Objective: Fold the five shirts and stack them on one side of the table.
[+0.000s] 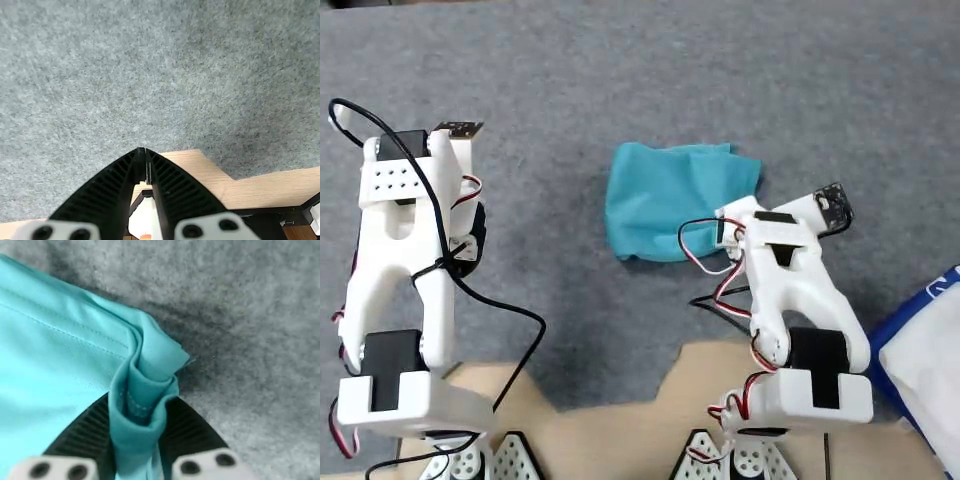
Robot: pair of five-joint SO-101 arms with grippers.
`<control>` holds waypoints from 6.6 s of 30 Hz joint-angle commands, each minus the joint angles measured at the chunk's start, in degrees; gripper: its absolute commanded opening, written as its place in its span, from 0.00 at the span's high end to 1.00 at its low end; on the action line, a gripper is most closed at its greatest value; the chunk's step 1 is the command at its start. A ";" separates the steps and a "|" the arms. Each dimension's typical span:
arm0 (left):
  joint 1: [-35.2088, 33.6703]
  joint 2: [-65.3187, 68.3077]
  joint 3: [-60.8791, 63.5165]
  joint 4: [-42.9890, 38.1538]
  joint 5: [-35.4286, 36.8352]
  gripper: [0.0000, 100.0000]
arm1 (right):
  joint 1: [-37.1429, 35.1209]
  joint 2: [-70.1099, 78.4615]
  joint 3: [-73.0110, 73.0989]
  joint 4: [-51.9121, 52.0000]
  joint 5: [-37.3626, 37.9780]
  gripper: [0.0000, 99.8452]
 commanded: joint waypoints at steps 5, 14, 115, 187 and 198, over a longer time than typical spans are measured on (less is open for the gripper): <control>0.18 -1.98 -2.37 0.62 -0.09 0.98 | 2.33 -0.22 -3.21 3.25 0.70 0.99; 0.18 -1.98 -2.37 0.62 -0.09 0.98 | 10.07 -9.98 -16.13 15.30 7.47 0.99; 0.26 -13.76 -2.02 -13.89 4.48 0.98 | 1.10 -36.00 -9.45 6.59 56.79 0.94; 4.22 1.19 12.84 -20.57 0.44 0.98 | 19.74 62.81 -109.85 68.31 99.69 0.99; 3.25 1.19 12.40 -21.01 0.44 0.98 | 34.51 56.13 -90.77 68.31 108.40 0.99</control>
